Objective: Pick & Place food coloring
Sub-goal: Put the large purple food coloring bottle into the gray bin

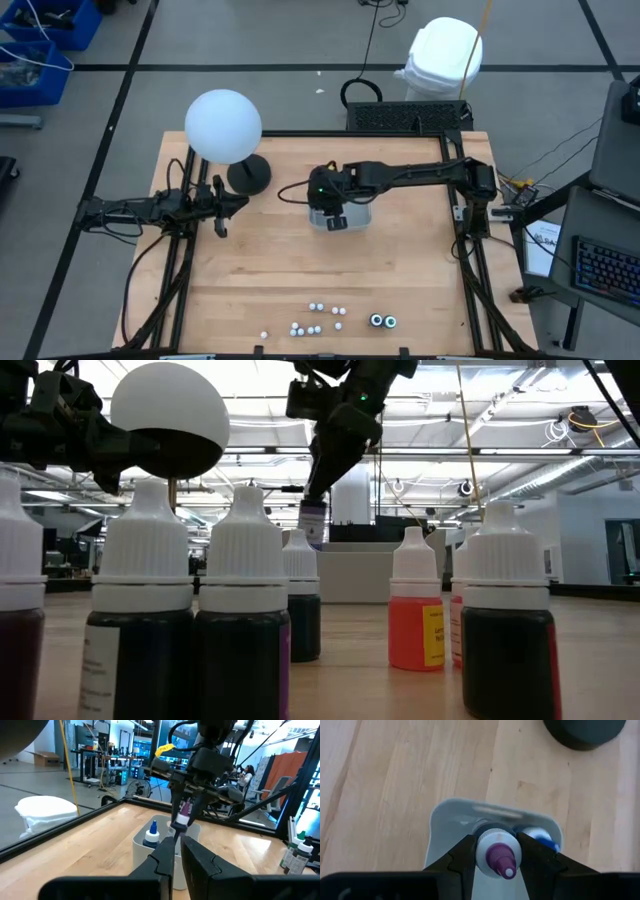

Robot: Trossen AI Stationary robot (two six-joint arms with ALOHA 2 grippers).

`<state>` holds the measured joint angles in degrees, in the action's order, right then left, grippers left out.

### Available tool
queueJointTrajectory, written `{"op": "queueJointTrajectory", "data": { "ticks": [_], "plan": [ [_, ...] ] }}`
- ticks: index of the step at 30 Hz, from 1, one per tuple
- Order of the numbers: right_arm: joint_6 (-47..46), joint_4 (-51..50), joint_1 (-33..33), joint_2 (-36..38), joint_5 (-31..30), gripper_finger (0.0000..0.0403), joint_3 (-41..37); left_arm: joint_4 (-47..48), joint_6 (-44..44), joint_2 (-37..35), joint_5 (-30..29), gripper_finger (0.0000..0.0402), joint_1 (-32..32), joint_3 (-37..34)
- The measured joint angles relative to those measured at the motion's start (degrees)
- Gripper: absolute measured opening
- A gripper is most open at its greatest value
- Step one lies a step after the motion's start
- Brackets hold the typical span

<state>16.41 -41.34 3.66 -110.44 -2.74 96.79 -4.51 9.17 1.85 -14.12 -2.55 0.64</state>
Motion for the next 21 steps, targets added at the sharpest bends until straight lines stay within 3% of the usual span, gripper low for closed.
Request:
{"op": "queueJointTrajectory", "data": {
  "ticks": [21],
  "plan": [
    [1.44,2.45,-0.28,-4.95,-0.01,0.0120,-0.09,0.04,0.01,0.00,0.07,0.0037,0.00,0.00]
  ]
}}
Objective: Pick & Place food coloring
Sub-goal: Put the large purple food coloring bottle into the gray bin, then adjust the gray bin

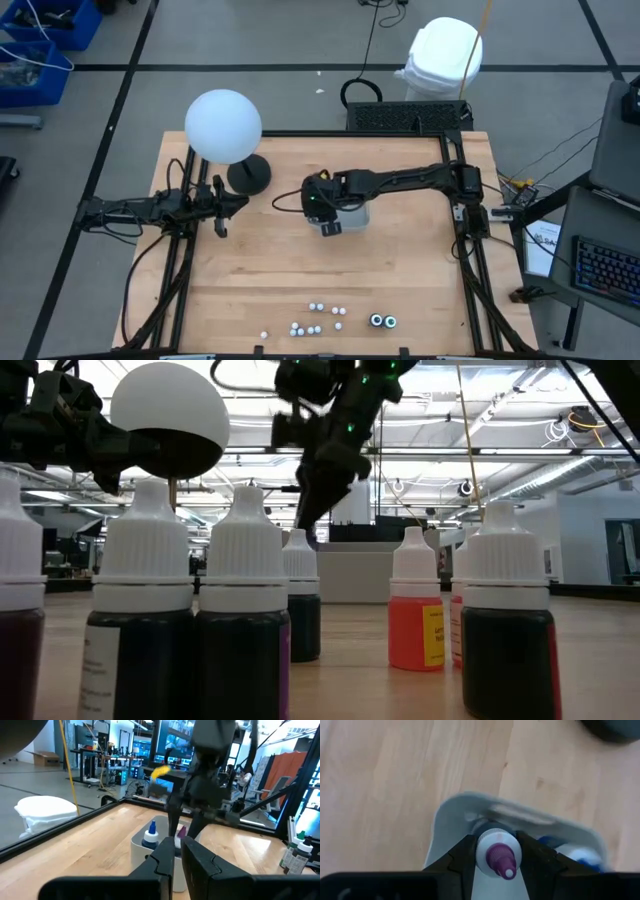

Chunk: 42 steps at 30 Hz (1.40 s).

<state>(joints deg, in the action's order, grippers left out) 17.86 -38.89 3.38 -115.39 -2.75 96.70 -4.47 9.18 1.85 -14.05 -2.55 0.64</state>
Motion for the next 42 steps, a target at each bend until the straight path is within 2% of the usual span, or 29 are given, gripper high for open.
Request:
{"op": "queueJointTrajectory", "data": {
  "ticks": [10,23,27,37,42],
  "plan": [
    [1.70,2.20,-0.01,-1.34,0.04,0.0125,0.14,-0.02,0.01,0.00,0.05,0.0037,0.00,0.00],
    [2.53,4.41,-0.01,-1.55,-0.19,0.0202,0.03,0.00,0.05,0.01,0.47,0.0037,0.00,0.00],
    [1.91,4.40,-0.01,-1.55,-2.07,0.0224,0.03,0.00,0.05,0.02,0.47,0.0037,0.00,0.00],
    [1.30,4.27,-0.32,-0.02,-3.53,0.0247,0.01,0.01,0.87,0.02,0.54,0.0037,0.00,0.00],
    [1.59,3.76,-1.44,2.79,-9.79,0.0240,-0.02,2.47,1.99,1.33,6.37,0.0037,0.00,0.17]
  ]
}}
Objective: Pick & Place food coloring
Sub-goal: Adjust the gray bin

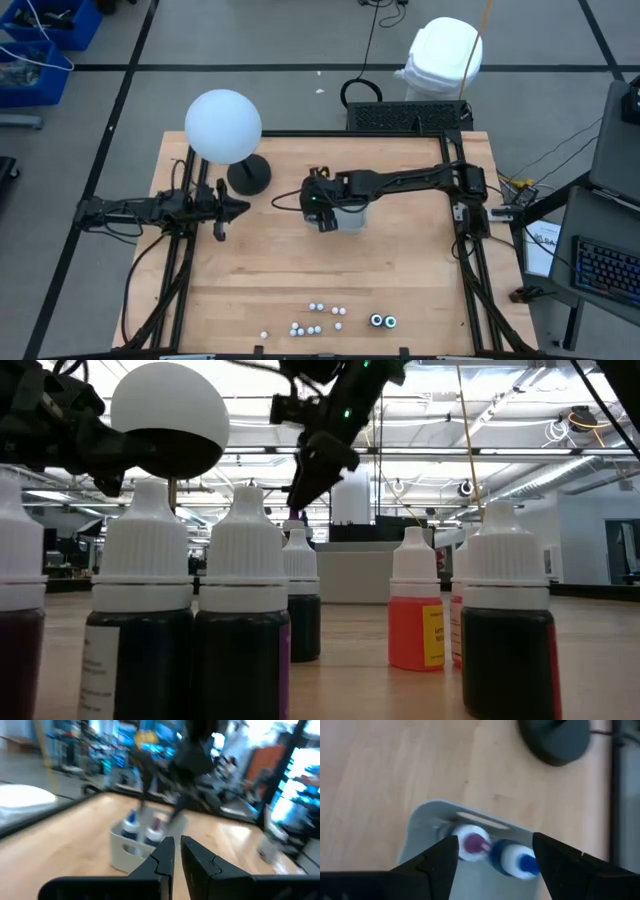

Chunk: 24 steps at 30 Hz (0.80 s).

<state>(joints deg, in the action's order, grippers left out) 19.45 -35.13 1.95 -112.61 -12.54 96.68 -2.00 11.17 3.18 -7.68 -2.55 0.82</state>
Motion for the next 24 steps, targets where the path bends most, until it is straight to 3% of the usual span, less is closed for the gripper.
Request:
{"op": "queueJointTrajectory", "data": {
  "ticks": [8,13,17,24],
  "plan": [
    [-2.03,-0.65,-4.21,6.55,-2.64,0.0213,0.00,-3.06,5.03,13.45,-3.34,0.0037,-0.15,-0.22],
    [-3.90,-3.04,-9.14,10.43,-2.76,0.0179,0.02,-16.22,3.35,24.48,-1.60,0.0037,-0.15,-0.22],
    [-6.30,-5.81,-13.92,11.49,-4.20,0.0135,0.05,-26.06,2.21,32.97,1.12,0.0037,-0.18,-0.22],
    [-7.21,-3.02,-21.96,11.40,-10.62,0.0029,-8.29,-33.91,5.10,47.31,-4.41,0.0037,-0.15,-0.22]
  ]
}}
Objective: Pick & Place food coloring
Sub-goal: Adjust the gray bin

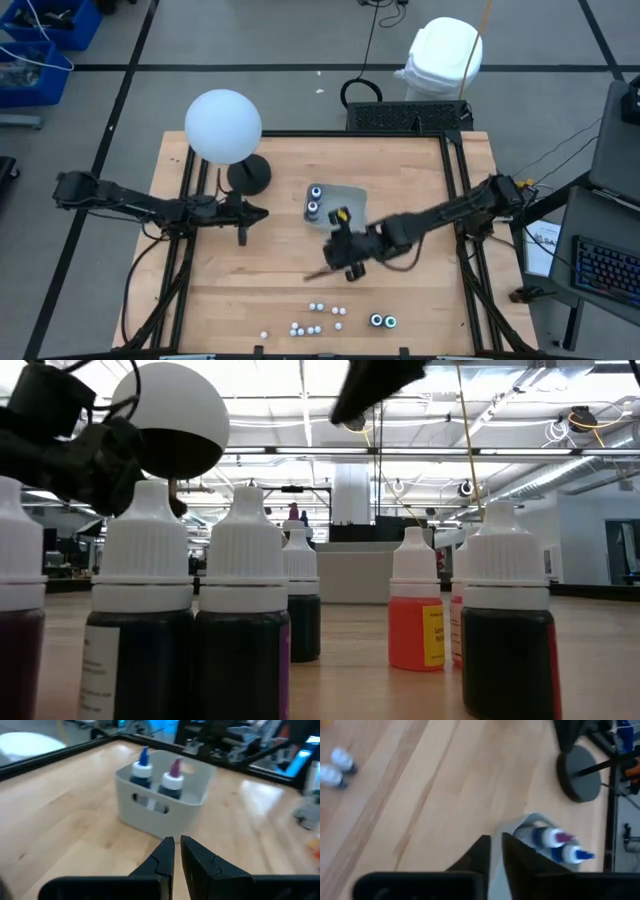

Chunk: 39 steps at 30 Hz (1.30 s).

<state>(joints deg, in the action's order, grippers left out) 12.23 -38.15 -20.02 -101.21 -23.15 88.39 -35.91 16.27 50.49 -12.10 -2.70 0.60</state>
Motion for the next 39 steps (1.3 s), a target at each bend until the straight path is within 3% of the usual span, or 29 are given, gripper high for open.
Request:
{"op": "queueJointTrajectory", "data": {
  "ticks": [3,11,19,27,39],
  "plan": [
    [-1.29,3.82,-1.73,0.00,-1.78,0.0006,-5.30,-3.63,0.85,5.73,-1.05,0.0023,0.02,0.49],
    [-7.36,16.41,-1.85,-0.01,-2.36,0.0012,-16.66,-4.64,-1.53,21.14,0.72,0.0004,0.04,9.13],
    [-15.28,16.95,-0.63,-0.01,-2.36,0.0003,-21.92,-4.33,-6.07,33.94,-2.43,0.0006,0.50,18.26],
    [-20.61,16.87,0.55,0.00,-2.63,0.0001,-26.22,1.99,-4.00,37.95,-3.02,0.0007,2.48,24.03],
    [-23.75,16.04,2.78,0.00,-8.95,0.0000,-27.79,2.82,-4.11,38.44,-2.93,0.0013,2.58,25.46]
  ]
}}
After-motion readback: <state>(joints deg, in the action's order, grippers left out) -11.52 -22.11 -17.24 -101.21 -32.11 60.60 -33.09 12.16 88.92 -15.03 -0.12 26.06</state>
